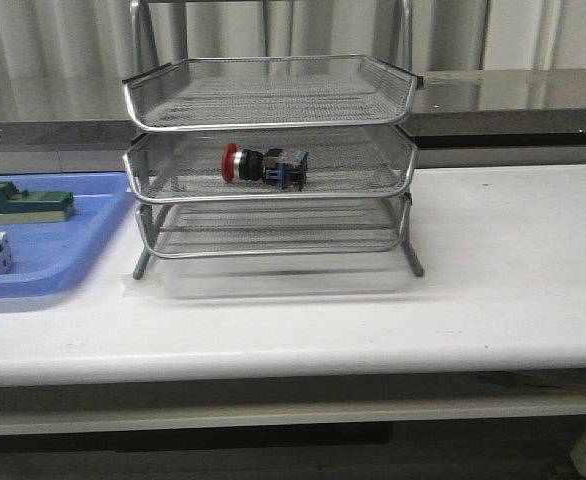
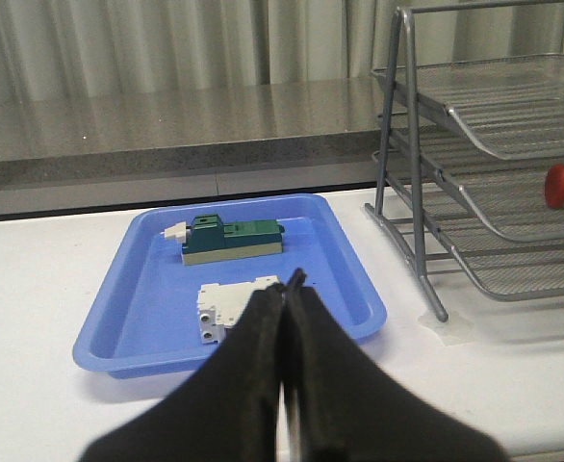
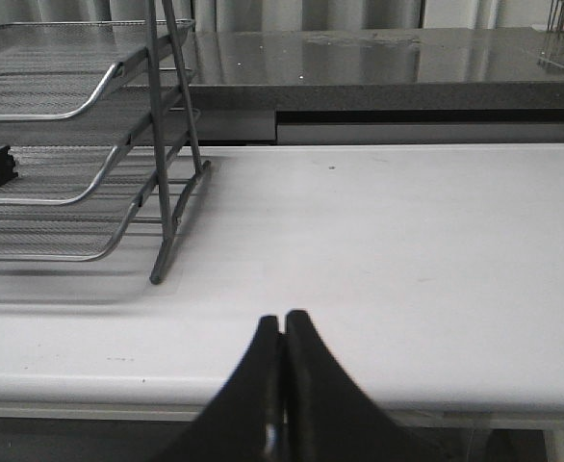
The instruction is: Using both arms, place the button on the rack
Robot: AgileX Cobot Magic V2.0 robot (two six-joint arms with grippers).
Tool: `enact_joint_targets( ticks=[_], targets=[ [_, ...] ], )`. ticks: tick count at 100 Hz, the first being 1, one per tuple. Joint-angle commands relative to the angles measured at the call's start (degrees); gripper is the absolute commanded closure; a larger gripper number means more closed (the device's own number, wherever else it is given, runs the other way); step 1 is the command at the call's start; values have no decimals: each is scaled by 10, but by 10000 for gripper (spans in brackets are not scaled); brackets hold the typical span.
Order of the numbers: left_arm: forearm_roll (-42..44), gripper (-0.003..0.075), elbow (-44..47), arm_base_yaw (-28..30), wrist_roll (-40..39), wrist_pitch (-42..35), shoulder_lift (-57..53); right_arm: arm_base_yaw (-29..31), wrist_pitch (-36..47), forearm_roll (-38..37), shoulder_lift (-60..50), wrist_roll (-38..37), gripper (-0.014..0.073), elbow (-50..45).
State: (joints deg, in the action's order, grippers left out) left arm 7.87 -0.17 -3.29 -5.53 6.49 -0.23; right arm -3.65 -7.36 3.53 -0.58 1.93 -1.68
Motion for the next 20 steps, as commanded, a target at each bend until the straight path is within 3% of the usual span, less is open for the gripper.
enact_joint_targets(
  ticks=[1,20],
  targets=[
    [-2,741,32,1,-7,-48,-18,5,45,-7,-9,0,654,12],
    [-2,741,32,1,-7,-48,-18,5,45,-7,-9,0,654,12]
  ],
)
